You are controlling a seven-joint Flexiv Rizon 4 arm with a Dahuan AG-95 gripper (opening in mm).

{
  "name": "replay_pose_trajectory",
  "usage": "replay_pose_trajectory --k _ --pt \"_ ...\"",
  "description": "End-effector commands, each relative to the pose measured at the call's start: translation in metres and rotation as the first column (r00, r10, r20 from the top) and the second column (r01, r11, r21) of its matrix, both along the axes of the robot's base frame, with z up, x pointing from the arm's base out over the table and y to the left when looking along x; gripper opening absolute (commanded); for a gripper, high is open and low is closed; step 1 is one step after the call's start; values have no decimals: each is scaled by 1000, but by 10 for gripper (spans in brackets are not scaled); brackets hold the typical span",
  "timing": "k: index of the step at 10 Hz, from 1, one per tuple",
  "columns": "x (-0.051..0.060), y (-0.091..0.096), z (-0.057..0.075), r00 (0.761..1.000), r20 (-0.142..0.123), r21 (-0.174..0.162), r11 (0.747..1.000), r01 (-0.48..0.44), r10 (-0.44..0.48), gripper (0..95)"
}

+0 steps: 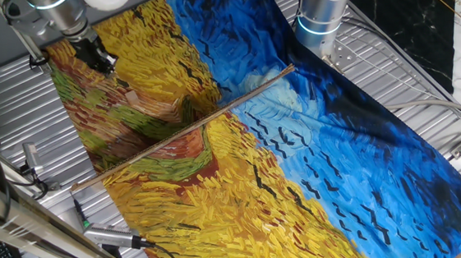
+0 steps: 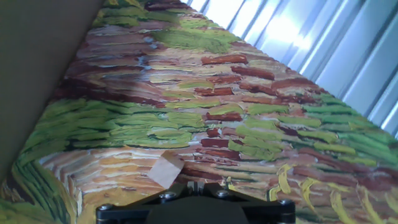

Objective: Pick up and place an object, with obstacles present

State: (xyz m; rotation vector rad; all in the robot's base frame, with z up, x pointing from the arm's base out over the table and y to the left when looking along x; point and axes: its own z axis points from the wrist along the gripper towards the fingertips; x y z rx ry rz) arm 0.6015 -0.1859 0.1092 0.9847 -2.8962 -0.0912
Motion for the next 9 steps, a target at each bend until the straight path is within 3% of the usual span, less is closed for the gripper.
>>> replay_pose_trajectory --k 1,2,3,4,9 --pt "0 0 0 991 6 12 991 -131 131 380" --pt "0 0 0 987 9 13 986 -163 163 570" --pt "0 0 0 982 12 23 981 -191 191 570" --pt "0 0 -1 972 17 28 972 -233 232 760" --pt "-1 11 -5 966 22 8 966 -258 258 760"
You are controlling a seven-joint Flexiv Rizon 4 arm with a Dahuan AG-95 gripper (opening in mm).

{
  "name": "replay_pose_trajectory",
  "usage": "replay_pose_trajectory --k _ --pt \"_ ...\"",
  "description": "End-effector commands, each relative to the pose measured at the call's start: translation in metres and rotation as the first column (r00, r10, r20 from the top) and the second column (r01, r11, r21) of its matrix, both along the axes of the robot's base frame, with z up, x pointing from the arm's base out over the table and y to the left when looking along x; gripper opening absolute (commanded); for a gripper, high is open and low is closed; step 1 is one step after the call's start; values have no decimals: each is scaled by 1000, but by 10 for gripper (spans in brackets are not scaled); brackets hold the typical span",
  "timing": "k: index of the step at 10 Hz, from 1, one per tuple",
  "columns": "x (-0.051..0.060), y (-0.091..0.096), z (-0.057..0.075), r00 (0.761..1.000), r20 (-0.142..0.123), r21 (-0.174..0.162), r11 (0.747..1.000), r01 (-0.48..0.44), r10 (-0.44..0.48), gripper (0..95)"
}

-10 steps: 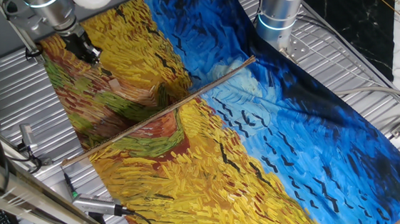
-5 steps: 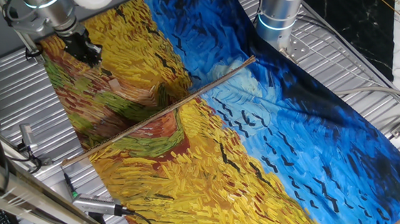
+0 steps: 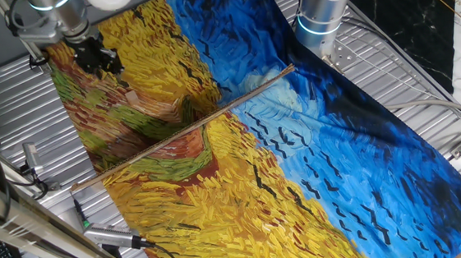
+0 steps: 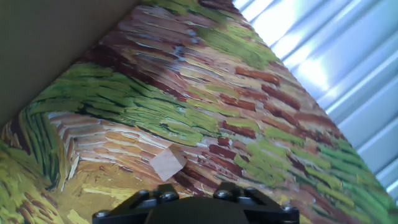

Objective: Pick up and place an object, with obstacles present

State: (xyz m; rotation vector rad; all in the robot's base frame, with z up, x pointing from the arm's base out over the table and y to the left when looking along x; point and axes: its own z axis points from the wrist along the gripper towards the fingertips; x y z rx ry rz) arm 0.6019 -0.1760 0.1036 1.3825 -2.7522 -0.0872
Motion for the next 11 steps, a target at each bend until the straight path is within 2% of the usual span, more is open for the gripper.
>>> replay_pose_trajectory --k 1,9,11 --pt "-2 3 -1 1000 -2 -12 1000 10 -10 760" --pt "-3 2 -1 1000 -7 -26 999 -22 22 760" --pt "-2 2 -1 999 -10 -42 998 -42 42 760"
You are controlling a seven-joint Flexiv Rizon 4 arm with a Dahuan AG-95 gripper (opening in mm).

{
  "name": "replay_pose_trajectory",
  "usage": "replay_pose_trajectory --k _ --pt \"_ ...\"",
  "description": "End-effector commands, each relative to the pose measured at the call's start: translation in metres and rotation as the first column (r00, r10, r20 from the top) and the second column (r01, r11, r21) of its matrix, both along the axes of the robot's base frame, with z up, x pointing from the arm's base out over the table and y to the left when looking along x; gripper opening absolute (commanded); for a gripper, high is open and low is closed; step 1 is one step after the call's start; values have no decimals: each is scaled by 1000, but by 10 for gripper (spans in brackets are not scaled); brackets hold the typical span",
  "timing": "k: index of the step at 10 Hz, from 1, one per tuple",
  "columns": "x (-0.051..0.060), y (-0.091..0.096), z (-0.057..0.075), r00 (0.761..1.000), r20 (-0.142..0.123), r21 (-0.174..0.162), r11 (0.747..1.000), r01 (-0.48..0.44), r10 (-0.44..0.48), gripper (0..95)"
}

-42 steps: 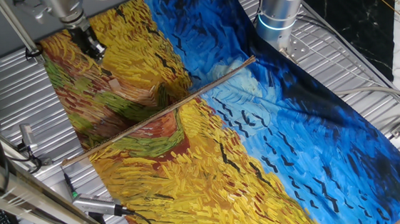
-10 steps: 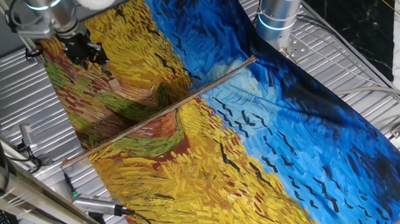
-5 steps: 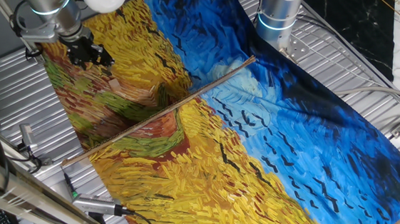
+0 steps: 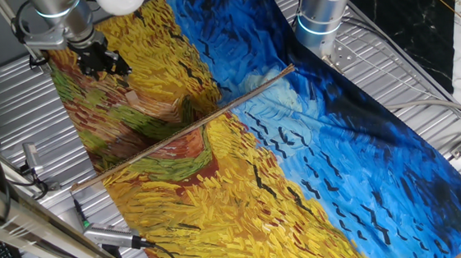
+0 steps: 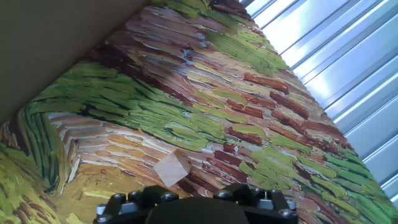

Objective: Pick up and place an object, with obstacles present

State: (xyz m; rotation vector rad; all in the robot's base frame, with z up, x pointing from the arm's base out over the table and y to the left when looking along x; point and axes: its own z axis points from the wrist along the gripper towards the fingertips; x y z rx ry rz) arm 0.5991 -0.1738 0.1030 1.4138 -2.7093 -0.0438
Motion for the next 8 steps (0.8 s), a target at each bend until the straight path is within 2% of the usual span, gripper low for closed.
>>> replay_pose_trajectory --k 1,4,8 --pt "0 -1 -1 1000 0 -8 1000 -23 23 760" --pt "0 -1 -1 995 -4 2 995 -99 99 760" --pt "0 -1 -1 993 -4 6 993 -114 114 760"
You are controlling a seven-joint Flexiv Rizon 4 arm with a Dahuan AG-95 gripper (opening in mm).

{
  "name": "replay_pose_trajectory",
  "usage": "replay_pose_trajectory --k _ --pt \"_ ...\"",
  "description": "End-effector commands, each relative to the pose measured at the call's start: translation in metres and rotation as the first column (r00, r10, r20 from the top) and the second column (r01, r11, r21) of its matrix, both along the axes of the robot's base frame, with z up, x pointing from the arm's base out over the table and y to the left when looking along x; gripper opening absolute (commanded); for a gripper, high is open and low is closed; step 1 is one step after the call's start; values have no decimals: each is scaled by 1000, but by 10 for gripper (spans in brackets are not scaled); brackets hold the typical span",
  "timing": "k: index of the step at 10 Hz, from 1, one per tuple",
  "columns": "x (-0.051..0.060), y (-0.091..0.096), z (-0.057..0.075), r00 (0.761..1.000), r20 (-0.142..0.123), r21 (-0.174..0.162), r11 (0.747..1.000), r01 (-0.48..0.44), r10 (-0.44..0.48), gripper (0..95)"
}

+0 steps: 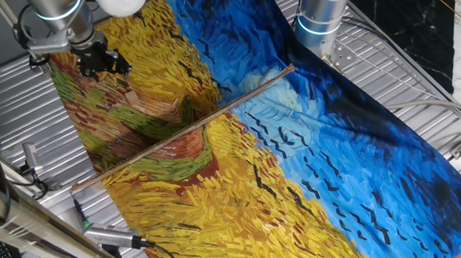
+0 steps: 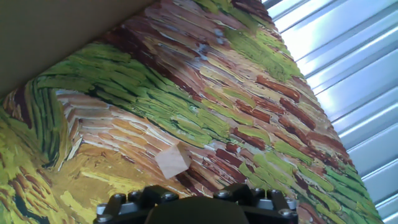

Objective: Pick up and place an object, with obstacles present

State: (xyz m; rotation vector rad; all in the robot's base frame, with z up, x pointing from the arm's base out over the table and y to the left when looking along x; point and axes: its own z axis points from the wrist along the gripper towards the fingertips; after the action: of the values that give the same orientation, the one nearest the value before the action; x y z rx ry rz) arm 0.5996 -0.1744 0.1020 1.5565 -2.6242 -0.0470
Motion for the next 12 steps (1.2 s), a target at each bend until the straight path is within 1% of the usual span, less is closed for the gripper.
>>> replay_pose_trajectory --k 1,2,5,6,8,10,12 --pt "0 0 0 1000 3 3 1000 -9 9 760" --pt "-1 1 -1 1000 4 3 1000 -10 10 760" --pt "-10 7 -11 1000 21 3 1000 -18 18 760" --pt "-12 9 -13 999 26 2 1000 -20 20 760" --pt "-17 15 -21 999 37 0 1000 -24 24 760" --pt "-16 14 -33 998 52 10 999 -34 33 760" --pt "-15 14 -43 998 57 15 999 -34 33 760"
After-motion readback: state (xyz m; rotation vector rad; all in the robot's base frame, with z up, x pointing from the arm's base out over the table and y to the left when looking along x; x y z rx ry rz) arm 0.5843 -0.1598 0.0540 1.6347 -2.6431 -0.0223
